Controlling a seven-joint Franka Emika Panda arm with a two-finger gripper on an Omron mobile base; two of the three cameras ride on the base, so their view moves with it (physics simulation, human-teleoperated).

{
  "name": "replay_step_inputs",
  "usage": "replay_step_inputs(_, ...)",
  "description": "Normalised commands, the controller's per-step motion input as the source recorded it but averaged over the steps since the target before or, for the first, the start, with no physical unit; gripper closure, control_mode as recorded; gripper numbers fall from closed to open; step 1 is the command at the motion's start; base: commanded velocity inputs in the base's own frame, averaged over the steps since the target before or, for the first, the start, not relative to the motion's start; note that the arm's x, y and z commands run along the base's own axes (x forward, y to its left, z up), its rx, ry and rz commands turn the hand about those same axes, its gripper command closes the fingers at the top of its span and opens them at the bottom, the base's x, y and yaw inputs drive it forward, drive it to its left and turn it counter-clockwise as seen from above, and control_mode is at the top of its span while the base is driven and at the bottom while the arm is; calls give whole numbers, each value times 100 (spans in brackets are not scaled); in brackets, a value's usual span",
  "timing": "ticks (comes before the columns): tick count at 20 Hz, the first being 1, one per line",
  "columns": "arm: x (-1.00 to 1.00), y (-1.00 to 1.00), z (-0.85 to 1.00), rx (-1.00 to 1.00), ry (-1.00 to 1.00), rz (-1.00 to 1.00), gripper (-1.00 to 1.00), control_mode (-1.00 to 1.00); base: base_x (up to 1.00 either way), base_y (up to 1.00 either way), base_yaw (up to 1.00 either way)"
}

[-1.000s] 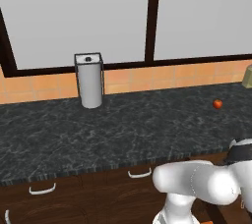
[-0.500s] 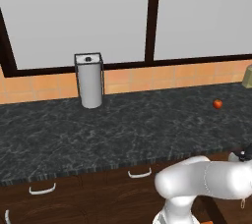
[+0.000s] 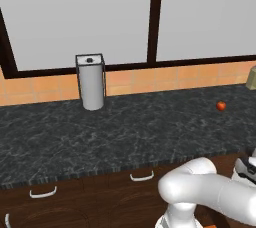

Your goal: Pick the wooden spoon from the drawer and place it on the counter.

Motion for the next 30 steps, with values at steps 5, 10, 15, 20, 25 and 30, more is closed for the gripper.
replay_step_inputs(5,-78,-67,0,0,-7,0,100,-100,0,0,0)
replay_step_inputs(10,-49,-30,62,3,-34,-12,100,-100,0,0,0)
replay_step_inputs(15,6,45,100,0,-46,-14,100,-100,0,0,0)
replay_step_inputs(20,57,93,100,-1,-15,-11,100,-100,0,0,0)
replay_step_inputs(25,64,69,100,-2,6,-12,100,-100,0,0,0)
replay_step_inputs(30,92,88,100,-2,24,-6,100,-100,0,0,0)
